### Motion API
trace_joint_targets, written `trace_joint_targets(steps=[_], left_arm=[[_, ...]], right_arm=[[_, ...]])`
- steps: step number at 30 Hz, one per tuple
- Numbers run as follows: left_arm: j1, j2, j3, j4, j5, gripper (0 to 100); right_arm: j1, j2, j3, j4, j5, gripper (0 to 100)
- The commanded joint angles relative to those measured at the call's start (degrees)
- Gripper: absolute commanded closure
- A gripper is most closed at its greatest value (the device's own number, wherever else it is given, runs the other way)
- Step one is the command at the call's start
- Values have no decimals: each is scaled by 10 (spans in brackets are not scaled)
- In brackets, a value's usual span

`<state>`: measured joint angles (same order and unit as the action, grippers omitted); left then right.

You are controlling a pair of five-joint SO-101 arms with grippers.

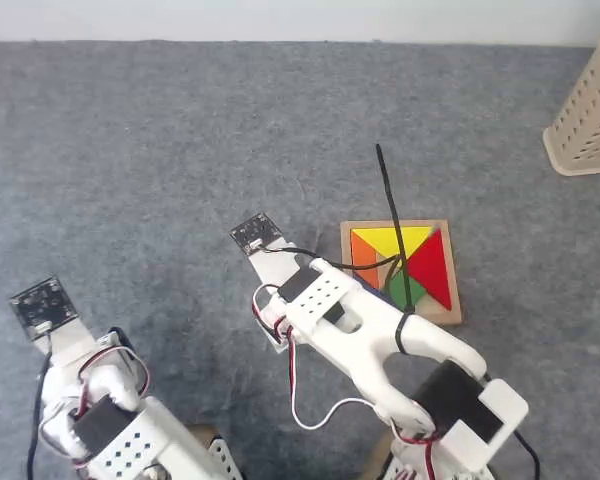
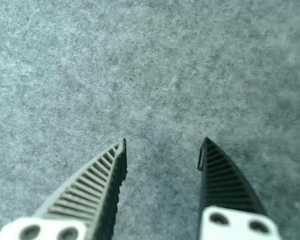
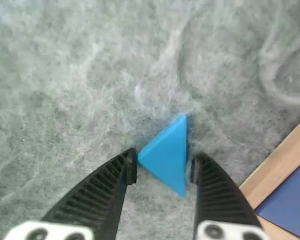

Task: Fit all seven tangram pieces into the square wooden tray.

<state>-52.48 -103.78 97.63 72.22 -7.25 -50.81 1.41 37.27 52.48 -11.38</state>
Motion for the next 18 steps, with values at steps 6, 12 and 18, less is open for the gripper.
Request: trace_joint_targets(steps=[6, 12, 18], left_arm=[[1, -6, -11, 2, 5, 775], [1, -6, -11, 2, 5, 775], [1, -6, -11, 2, 5, 775]], right_arm=[[6, -29, -23, -1, 7, 865], [67, -156, -22, 62, 7, 866], [145, -246, -22, 117, 6, 866]])
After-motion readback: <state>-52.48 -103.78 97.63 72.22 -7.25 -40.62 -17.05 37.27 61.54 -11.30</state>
